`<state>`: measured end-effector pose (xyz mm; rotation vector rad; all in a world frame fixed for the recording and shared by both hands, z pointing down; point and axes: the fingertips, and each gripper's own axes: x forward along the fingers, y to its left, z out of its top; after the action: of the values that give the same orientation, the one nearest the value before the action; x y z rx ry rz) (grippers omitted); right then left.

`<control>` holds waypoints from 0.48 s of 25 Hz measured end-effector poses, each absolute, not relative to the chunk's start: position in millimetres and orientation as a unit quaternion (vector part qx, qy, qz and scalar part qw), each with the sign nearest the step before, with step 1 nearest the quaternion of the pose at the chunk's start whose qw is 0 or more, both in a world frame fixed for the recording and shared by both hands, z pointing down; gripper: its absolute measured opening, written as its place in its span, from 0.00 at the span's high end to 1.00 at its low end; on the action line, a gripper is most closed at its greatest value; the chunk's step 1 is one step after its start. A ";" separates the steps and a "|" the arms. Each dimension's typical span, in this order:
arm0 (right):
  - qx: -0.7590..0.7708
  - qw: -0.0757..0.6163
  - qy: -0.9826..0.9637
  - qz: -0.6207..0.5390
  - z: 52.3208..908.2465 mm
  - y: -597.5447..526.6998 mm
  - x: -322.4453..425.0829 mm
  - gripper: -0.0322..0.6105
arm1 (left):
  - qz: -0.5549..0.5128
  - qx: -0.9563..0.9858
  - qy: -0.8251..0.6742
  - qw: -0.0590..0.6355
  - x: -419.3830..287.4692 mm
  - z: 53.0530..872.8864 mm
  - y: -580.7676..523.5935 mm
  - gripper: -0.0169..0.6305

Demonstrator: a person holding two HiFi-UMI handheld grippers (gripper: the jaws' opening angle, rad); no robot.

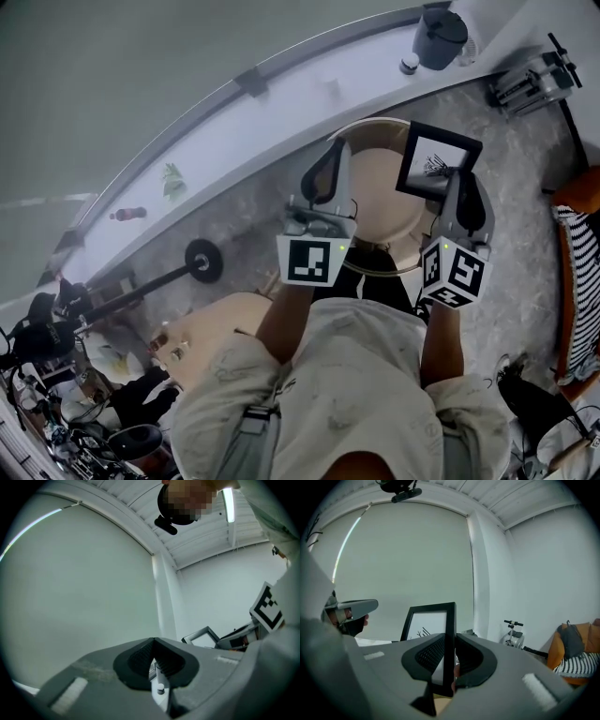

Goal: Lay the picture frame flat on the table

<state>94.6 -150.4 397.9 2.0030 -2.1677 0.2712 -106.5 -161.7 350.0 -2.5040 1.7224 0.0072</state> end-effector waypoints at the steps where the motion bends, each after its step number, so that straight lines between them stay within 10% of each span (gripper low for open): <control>1: 0.671 0.092 -0.730 0.093 402.5 -150.2 95.4 0.84 | -0.003 -0.822 0.567 0.049 -104.4 353.9 -161.1 0.97; 12: 0.656 0.131 -0.727 0.155 478.7 -154.4 115.4 0.84 | -0.017 -0.833 0.552 0.032 -66.4 394.6 -161.7 0.97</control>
<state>115.4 -154.4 478.7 1.9042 -2.1131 0.4493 -66.4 -161.7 394.6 -2.5640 1.7001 -0.0509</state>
